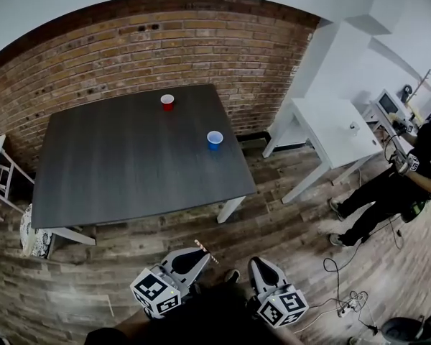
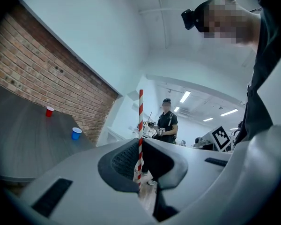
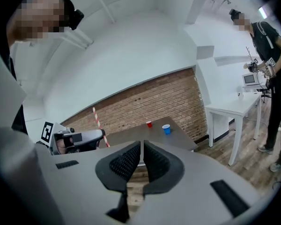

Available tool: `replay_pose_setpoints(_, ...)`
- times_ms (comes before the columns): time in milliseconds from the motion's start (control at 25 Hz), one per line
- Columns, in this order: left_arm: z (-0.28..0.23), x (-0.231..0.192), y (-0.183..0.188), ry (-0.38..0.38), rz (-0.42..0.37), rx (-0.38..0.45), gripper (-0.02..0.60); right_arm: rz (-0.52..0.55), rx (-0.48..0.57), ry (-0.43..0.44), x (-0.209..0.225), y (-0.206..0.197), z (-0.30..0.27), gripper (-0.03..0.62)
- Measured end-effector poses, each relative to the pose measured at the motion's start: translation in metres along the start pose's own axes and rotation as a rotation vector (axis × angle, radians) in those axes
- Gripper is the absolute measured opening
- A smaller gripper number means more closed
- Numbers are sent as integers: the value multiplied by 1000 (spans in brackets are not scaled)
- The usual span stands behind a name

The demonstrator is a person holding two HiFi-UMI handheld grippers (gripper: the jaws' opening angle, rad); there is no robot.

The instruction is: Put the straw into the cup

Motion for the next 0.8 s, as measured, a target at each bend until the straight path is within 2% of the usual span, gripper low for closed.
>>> replay_pose_setpoints(160,-14,-11,-5,-35,27,-5,37,-5,-3,-29,9,-1,-9,44)
replay_pose_setpoints(280,-21,-19,-4,-28,31,0,37,0,-3,-14,18,3,-22,44)
replay_pose_setpoints(600,-37,-58,14,86,28,22,37,13,-53,99,40,25,-81,44)
replay_pose_setpoints(800,-74,-79,20,141,52,0,37,-44,-58,128,83,47,-115,44)
Point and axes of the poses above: the fingertips, and each gripper's own axes: z backward along the fingers, x to its right, y out of its top, the point moved 6 cm from there along z, backward along the fingers, and after that the axes turned 9 degrees about y, right-handed, at the moved point
